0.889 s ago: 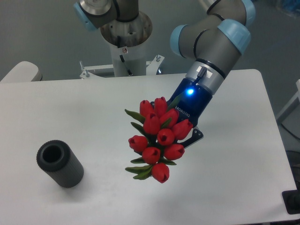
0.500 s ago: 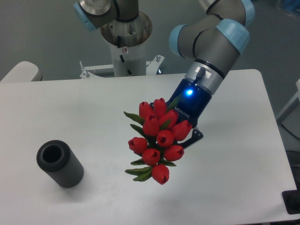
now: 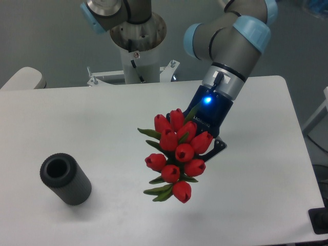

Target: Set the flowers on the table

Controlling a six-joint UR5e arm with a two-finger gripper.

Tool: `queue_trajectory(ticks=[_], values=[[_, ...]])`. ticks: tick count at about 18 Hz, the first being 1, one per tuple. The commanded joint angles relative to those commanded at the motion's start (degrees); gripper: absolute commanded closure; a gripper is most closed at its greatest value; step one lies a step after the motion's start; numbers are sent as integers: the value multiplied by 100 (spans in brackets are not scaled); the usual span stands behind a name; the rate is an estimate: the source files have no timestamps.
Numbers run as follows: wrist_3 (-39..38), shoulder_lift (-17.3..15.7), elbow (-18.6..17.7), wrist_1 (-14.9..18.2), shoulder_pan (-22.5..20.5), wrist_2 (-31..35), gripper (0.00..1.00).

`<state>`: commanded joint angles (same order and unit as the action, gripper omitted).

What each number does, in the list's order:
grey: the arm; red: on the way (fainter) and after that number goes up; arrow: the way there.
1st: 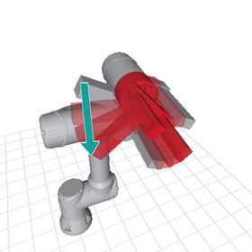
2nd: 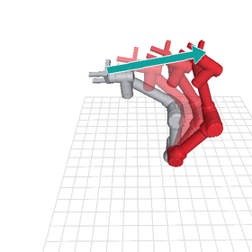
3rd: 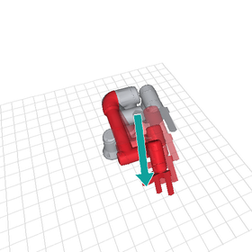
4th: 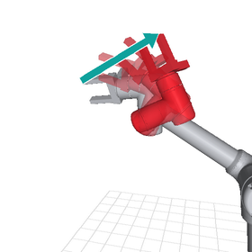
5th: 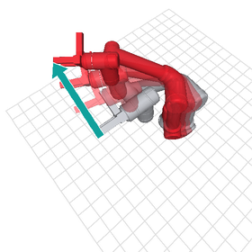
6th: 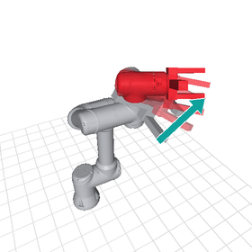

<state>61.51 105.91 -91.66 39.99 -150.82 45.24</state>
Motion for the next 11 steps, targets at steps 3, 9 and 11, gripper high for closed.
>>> queue_trajectory(ticks=[3,9,11], values=[[308,-123,-185,18,9,405,60],[1353,-237,-457,61,18,1161,60],[1784,-299,-519,158,70,1564,60]])
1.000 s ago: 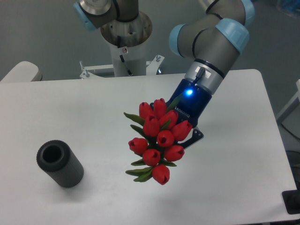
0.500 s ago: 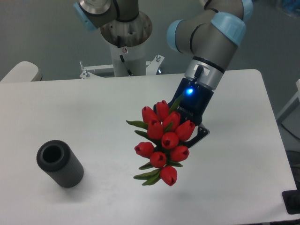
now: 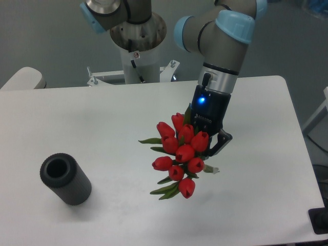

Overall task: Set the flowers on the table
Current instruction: 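Tilt the gripper and lower the tulip bouquet onto the table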

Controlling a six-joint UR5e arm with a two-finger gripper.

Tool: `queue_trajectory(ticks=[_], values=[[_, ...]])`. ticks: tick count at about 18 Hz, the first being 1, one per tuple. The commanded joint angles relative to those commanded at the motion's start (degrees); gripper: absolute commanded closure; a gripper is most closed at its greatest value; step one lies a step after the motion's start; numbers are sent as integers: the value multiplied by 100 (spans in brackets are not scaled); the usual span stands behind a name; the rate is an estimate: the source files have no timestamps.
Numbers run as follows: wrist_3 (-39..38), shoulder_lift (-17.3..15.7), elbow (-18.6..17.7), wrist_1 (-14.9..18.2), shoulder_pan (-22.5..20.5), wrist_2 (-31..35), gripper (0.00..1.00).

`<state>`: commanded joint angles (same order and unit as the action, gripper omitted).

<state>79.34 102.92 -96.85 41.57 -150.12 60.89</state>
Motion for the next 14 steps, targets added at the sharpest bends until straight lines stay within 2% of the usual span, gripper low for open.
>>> queue_trajectory(ticks=[8,10,14], values=[[1793,-62,-272,62,316,1845,60],[2058,-70,-421,45,404,2294,60],[2331,-176,-966,9,440,2691,60]])
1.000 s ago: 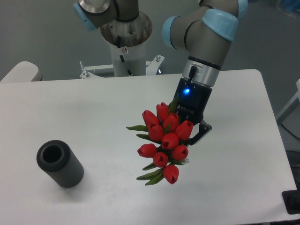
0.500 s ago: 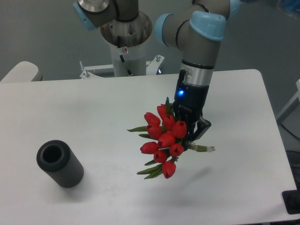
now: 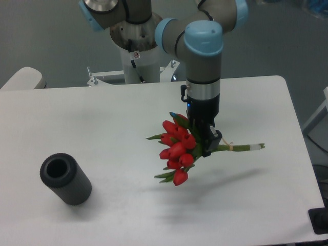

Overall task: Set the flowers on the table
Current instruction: 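Tilt the gripper and lower the tulip bouquet onto the table, then open the gripper to release the tulip stems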

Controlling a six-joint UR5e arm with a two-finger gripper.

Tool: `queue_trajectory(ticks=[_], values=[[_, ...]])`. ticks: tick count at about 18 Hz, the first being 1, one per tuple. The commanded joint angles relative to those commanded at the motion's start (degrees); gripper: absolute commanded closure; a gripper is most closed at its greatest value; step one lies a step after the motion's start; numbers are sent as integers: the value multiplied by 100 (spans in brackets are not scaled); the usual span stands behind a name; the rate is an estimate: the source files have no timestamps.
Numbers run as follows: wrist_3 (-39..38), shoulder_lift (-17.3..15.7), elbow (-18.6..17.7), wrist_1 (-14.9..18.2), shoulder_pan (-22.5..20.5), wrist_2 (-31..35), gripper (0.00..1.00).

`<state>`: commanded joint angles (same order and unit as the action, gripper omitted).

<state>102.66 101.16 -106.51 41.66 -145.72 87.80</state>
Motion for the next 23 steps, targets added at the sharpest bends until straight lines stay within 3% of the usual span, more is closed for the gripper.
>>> queue_trajectory(ticks=[7,14,23], values=[[-9,44,-396,0,360,1063,60],[-158,114,-941,-18,413,1082,60],[-88,360,-1082,0,466,1082,60]])
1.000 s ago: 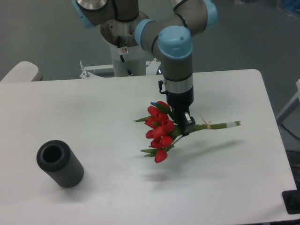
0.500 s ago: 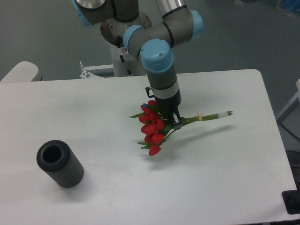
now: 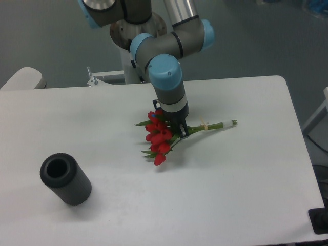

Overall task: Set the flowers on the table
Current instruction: 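Open the gripper to release the tulip stems, then raise the open gripper up and away from the tulips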

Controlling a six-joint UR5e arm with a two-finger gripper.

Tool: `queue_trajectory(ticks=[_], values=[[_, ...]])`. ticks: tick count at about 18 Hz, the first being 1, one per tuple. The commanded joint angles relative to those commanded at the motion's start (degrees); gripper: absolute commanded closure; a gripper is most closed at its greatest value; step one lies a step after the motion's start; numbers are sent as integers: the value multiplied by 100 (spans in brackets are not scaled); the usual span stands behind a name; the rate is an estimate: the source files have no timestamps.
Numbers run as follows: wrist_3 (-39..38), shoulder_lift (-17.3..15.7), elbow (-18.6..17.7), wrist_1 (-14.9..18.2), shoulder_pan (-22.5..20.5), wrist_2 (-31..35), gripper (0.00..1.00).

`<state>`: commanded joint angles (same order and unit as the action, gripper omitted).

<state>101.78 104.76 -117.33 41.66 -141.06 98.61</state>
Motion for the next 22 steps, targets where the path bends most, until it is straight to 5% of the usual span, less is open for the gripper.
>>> queue_trajectory(ticks=[5,8,10,17,22], values=[[0,18,9,-17,53,0,53],[-35,18,52,-26,44,0,14],[-9,-43,114,-35,18,-17,0],[-132,-298,719,96,-26,-79,0],[-1194,-334,1194,123,149,-402,0]])
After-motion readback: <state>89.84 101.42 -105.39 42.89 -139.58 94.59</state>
